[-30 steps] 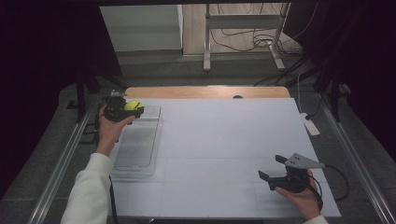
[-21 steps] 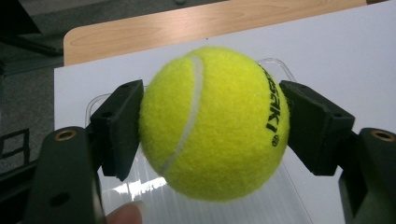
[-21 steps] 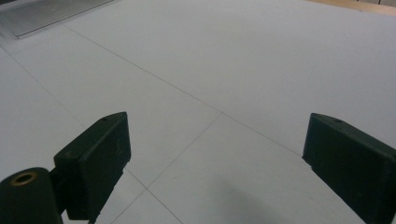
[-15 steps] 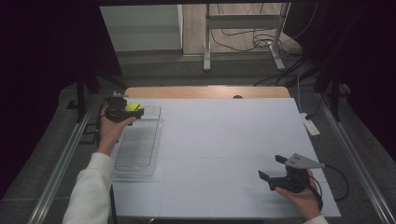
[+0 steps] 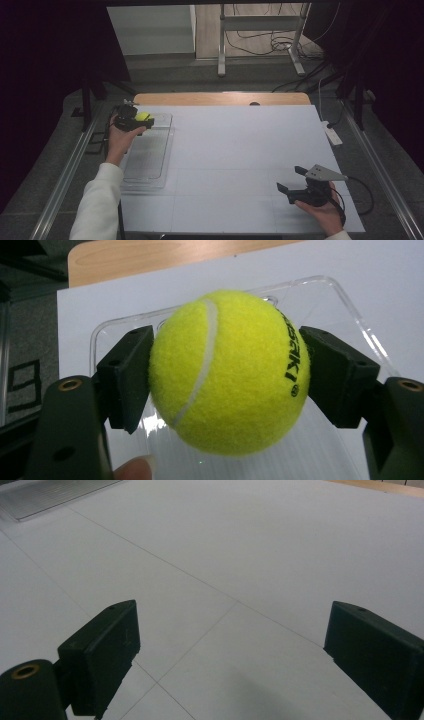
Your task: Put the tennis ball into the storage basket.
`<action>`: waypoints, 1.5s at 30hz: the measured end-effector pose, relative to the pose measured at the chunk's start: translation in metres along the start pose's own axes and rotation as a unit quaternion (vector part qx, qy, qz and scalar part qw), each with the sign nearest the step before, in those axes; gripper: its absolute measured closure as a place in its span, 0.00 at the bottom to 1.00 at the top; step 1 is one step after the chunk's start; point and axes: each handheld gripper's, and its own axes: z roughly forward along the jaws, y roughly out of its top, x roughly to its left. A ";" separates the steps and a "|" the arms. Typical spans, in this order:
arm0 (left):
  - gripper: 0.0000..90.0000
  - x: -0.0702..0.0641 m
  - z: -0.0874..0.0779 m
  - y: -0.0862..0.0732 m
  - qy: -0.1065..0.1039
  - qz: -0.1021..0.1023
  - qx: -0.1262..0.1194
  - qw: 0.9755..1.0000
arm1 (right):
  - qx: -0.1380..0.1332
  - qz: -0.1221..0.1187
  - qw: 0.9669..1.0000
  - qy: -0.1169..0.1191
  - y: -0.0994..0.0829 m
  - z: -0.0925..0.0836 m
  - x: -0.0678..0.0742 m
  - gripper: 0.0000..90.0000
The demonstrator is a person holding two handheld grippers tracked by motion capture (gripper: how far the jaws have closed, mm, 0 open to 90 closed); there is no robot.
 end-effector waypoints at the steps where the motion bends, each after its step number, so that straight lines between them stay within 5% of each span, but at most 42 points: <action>1: 0.30 0.000 0.001 0.000 0.000 0.000 0.003 1.000 | -0.001 0.000 1.000 -0.001 0.000 0.000 0.000 0.09; 45: 0.30 -0.004 0.029 -0.006 0.017 0.023 0.073 0.997 | -0.001 0.001 1.000 0.000 -0.001 -0.001 -0.001 0.09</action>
